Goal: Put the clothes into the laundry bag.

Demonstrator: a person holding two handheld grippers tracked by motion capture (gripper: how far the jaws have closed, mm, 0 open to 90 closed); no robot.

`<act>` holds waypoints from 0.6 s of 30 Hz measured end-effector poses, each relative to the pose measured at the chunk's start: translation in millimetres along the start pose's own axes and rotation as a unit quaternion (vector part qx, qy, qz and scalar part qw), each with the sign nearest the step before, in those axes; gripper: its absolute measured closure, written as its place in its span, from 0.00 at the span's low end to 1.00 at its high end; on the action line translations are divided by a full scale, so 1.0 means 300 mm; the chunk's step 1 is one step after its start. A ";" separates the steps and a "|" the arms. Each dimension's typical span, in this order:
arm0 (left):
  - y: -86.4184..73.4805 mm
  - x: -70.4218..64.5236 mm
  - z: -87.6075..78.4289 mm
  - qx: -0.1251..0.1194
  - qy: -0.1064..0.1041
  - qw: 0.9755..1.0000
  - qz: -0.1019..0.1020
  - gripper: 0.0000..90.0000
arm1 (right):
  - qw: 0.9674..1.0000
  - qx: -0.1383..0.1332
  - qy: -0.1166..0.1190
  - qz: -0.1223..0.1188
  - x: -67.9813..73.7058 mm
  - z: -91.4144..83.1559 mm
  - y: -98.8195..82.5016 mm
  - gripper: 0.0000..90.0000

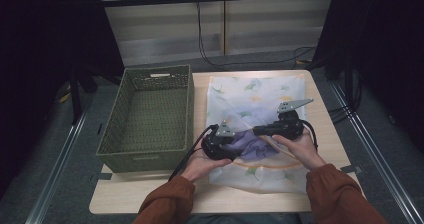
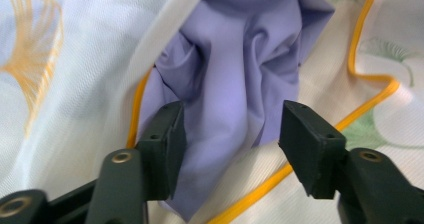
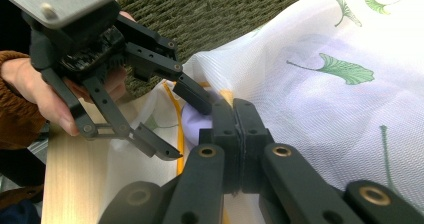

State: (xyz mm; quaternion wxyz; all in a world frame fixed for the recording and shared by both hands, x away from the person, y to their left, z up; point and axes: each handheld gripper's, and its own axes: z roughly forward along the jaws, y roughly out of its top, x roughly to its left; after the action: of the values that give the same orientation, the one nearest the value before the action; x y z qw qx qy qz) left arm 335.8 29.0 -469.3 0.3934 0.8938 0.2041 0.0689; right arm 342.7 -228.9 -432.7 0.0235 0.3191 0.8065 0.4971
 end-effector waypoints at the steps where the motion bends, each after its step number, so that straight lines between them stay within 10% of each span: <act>1: -0.006 -0.003 0.009 0.001 0.006 1.000 0.003 0.45 | 1.000 0.001 -0.001 -0.001 0.001 0.000 0.000 0.99; 6: -0.019 -0.012 0.052 0.038 0.010 0.999 0.013 0.31 | 1.000 0.006 -0.001 -0.002 0.003 0.007 -0.005 0.99; 13: -0.038 -0.013 0.089 0.057 0.014 0.998 0.006 0.38 | 1.000 0.008 -0.001 -0.004 0.004 0.008 -0.005 0.99; 18: -0.024 -0.012 0.090 0.056 0.039 0.998 0.005 0.83 | 1.000 0.011 0.000 -0.005 0.009 0.014 -0.005 0.99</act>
State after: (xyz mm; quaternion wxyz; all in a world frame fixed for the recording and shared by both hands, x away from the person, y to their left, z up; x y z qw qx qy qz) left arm 337.8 13.7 -492.8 0.3342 0.9120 0.2183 0.0939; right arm 341.3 -224.5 -435.2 0.0224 0.3158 0.8136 0.4876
